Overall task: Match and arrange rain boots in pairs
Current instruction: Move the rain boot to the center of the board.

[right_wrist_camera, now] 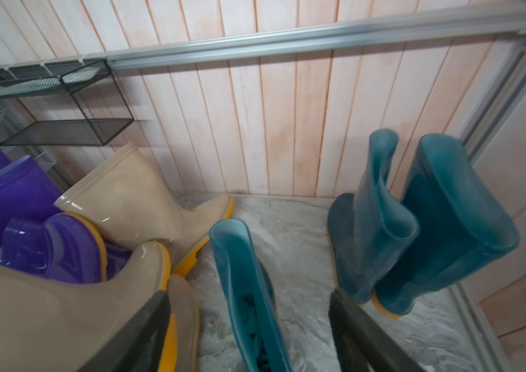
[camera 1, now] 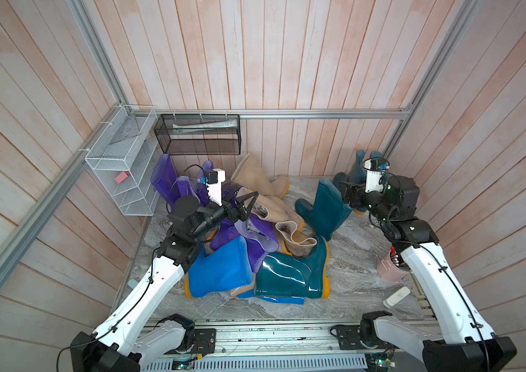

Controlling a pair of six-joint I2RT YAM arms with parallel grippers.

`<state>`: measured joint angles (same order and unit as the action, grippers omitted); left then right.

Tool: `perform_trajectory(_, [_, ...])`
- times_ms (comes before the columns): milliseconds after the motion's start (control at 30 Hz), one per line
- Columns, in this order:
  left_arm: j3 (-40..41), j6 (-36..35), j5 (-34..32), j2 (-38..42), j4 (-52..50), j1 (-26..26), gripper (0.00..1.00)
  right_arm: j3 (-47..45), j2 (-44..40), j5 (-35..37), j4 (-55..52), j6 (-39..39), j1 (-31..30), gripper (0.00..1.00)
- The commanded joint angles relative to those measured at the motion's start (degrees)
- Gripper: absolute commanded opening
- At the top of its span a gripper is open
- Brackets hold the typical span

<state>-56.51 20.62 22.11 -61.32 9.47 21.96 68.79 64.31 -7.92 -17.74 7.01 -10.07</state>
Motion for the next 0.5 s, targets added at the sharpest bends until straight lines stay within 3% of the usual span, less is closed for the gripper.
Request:
perform_trajectory(0, [0.96,0.25,-3.68,0.03,0.84,-1.48,0.97,-2.3,1.47,-4.14,-3.11,-0.94,-0.51,0.83])
perform_trajectory(167, [1.31,2.14,-7.98,-0.2,0.29,-3.68,0.97,-4.23,3.29,-0.78,-3.71,-1.96,-0.54,0.86])
perform_trajectory(300, [1.77,3.92,-8.85,-0.38,0.71,-5.45,0.97,-4.28,6.59,-1.95,-3.71,-1.51,-0.49,0.86])
perform_trajectory(367, [1.76,4.15,-8.57,-0.3,0.81,-5.99,0.97,-3.87,7.83,-2.69,-3.6,-1.59,-0.53,0.77])
perform_trajectory(467, [1.87,4.16,-8.33,-0.12,1.0,-6.18,0.97,-3.67,8.62,-4.6,-2.47,-1.47,-0.54,0.46])
